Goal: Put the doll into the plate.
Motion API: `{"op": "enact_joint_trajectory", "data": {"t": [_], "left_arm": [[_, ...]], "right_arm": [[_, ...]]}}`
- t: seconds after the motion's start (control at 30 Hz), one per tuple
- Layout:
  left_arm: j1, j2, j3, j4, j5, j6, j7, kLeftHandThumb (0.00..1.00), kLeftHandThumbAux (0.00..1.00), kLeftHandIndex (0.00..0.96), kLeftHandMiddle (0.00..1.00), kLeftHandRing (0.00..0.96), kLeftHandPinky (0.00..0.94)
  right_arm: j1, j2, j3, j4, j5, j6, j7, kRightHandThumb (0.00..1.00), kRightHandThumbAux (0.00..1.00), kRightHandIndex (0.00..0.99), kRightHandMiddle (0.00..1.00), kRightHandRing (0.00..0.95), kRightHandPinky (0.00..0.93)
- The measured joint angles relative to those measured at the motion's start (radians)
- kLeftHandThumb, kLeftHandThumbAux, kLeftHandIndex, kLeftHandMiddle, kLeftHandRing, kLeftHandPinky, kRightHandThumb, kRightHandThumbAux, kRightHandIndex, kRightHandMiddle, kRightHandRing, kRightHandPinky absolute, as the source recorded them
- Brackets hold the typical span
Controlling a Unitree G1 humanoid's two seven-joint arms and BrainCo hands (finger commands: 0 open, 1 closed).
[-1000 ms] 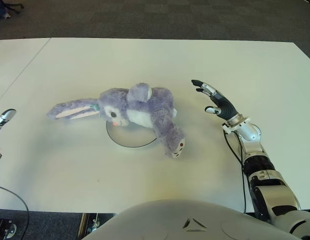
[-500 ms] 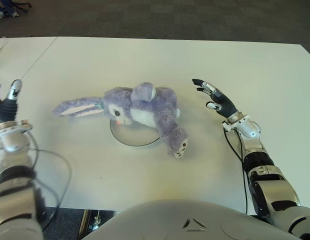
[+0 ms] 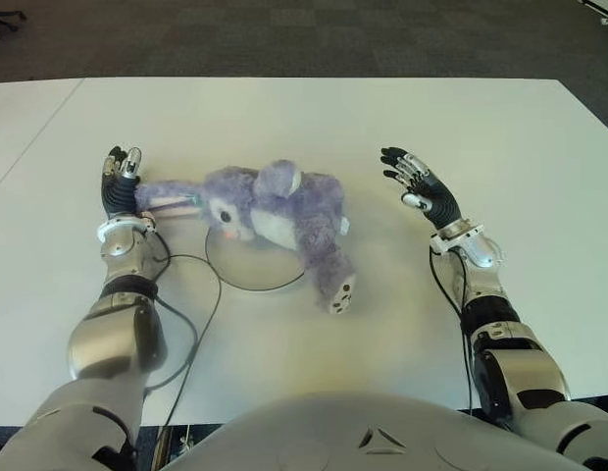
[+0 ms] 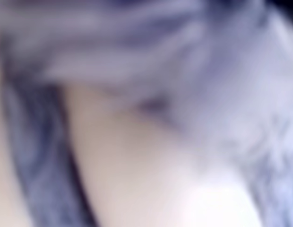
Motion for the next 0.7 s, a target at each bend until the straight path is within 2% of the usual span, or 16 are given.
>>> {"op": "enact_joint_trajectory", "data": {"t": [0.03,0.07,0.17,0.2,0.27,0.5,0.7], "left_arm": [[-0.018,-0.007,0.007,0.009,-0.010,0.020,-0.009,0.000,0.462,0.000,0.021,0.000,0.000],[-0.037,-0.012,0.009,0.018,-0.020,0.041,-0.014,0.000,0.486,0.000,0.021,0.000,0.000],[-0.095,-0.020,0.011,0.058,-0.019,0.121,-0.028,0.000,0.508,0.000,0.020,0.000,0.000],[-0.115,-0.022,0.010,0.068,-0.018,0.148,-0.032,0.000,0.518,0.000,0.019,0.000,0.000],[-0.137,-0.023,0.006,0.077,-0.015,0.177,-0.038,0.000,0.525,0.000,0.020,0.000,0.000],[-0.145,-0.022,0.003,0.087,0.004,0.229,-0.056,0.000,0.523,0.000,0.023,0.000,0.000],[-0.144,-0.025,0.003,0.087,0.008,0.237,-0.071,0.000,0.516,0.000,0.024,0.000,0.000]], "right_arm": [[-0.015,0.016,-0.010,0.014,0.010,0.035,-0.020,0.081,0.536,0.045,0.000,0.000,0.000],[-0.033,0.032,-0.023,0.032,0.015,0.069,-0.039,0.071,0.581,0.053,0.010,0.000,0.006],[-0.105,0.068,-0.054,0.118,0.022,0.120,-0.093,0.055,0.624,0.060,0.022,0.000,0.012],[-0.134,0.076,-0.065,0.155,0.022,0.135,-0.113,0.027,0.669,0.066,0.033,0.006,0.023],[-0.191,0.084,-0.083,0.231,0.022,0.163,-0.148,0.003,0.704,0.072,0.041,0.012,0.028],[-0.370,0.095,-0.173,0.455,0.020,0.287,-0.302,0.000,0.757,0.072,0.049,0.023,0.031],[-0.406,0.105,-0.205,0.500,0.001,0.319,-0.384,0.000,0.760,0.051,0.041,0.021,0.035]]}}
